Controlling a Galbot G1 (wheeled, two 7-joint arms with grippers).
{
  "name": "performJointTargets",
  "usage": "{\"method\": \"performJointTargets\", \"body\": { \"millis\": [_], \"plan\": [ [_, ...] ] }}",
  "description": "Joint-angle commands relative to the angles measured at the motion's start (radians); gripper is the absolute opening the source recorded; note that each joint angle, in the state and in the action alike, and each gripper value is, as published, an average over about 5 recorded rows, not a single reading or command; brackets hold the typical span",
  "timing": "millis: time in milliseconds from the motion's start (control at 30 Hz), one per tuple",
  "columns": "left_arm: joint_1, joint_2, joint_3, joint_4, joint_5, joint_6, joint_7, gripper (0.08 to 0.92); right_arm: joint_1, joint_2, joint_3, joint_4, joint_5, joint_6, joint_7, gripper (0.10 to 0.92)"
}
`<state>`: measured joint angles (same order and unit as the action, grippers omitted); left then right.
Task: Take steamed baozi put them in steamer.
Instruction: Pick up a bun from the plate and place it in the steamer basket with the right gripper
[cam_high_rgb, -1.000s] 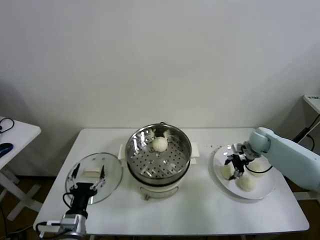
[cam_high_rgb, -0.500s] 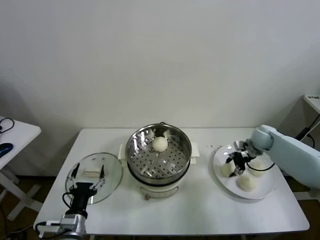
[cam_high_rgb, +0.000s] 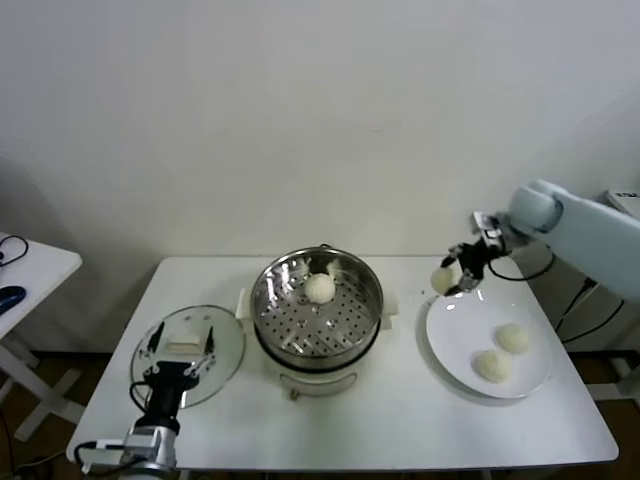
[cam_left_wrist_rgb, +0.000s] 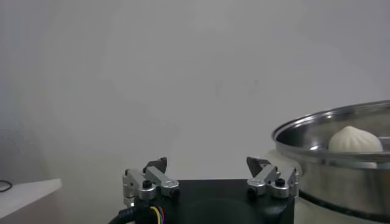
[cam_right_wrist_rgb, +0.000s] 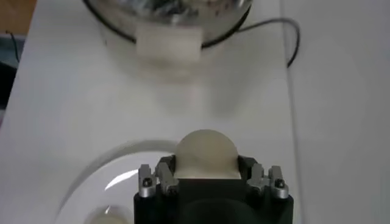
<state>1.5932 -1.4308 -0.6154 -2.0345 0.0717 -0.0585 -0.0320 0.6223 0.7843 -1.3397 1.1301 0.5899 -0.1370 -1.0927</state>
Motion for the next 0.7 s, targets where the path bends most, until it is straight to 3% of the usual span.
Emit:
{"method": "performJointTargets", "body": {
  "millis": [33,267,700],
  "plan": [
    [-0.001,0.002,0.007,-0.005,0.003,0.001,0.002,0.823,0.294,0.089,-0.220,0.066,0.314,-0.034,0.005,0.668],
    [-0.002,0.004,0.012,-0.016,0.010,0.001,0.002,0.823,0.255,0.245,-0.180,0.083,0.396,-0.083,0.046,0.662],
    [0.001,0.020,0.015,-0.035,0.019,0.009,0.004,0.823,-0.001,0.543,-0.103,-0.063,0.337,-0.100,0.103,0.665]
  ]
}}
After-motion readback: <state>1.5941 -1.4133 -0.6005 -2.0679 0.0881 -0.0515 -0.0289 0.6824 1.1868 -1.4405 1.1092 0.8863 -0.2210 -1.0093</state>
